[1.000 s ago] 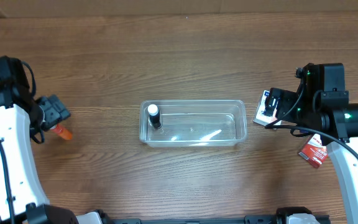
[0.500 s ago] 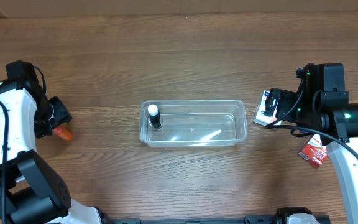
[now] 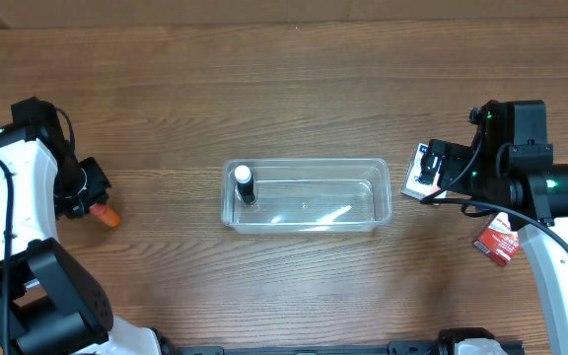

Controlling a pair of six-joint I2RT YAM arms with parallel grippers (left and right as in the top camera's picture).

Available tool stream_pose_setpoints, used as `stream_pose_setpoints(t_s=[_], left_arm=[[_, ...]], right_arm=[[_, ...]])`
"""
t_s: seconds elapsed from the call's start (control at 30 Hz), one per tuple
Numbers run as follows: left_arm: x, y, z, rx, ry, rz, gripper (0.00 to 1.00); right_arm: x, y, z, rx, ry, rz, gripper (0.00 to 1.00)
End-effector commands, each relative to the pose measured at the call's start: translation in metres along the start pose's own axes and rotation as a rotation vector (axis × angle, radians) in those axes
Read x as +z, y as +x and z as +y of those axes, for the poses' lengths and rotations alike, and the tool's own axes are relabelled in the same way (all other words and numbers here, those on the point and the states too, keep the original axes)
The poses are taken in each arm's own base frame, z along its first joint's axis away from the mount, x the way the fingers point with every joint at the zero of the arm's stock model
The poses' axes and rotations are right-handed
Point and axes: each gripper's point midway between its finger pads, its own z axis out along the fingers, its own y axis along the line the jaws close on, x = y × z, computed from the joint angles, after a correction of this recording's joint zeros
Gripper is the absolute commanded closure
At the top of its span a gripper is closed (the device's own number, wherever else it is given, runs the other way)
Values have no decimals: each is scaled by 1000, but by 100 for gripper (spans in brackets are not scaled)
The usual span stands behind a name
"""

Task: Pack container
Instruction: 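Move left gripper to the orange Redoxon tube and grasp it, then place the orange tube into the container beside the bottle, release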

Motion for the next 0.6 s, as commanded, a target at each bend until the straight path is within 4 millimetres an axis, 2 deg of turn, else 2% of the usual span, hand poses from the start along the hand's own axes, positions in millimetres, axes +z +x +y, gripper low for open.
stream_pose_setpoints(t_s=[0.0, 0.03, 0.07, 0.13, 0.17, 0.27, 0.37, 0.47, 0.57], left_arm=[[-77, 2, -42, 92, 109, -180, 96], [-103, 15, -62, 156, 168, -228, 96], [-132, 38, -87, 241, 228, -286, 96], [-160, 78, -121, 340, 298, -335, 96], [-165, 102, -139, 396, 327, -327, 96], [-162, 152, -178, 526, 352, -267, 96], [-147, 173, -198, 582, 314, -216, 96], [-123, 176, -205, 583, 239, -150, 95], [-98, 164, -206, 580, 126, -130, 96]], right_arm=[[-10, -11, -5, 21, 16, -48, 0], [-13, -15, -11, 56, 23, -58, 0], [-15, -17, -17, 87, 20, -61, 0], [-15, -16, -18, 113, -12, -50, 0], [-15, -17, -18, 114, -11, -50, 0], [-15, -16, -18, 114, -11, -49, 0], [-14, -15, -18, 115, -10, -45, 0], [-14, -14, -19, 115, -8, -40, 0], [-14, -14, -19, 116, -8, -38, 0]])
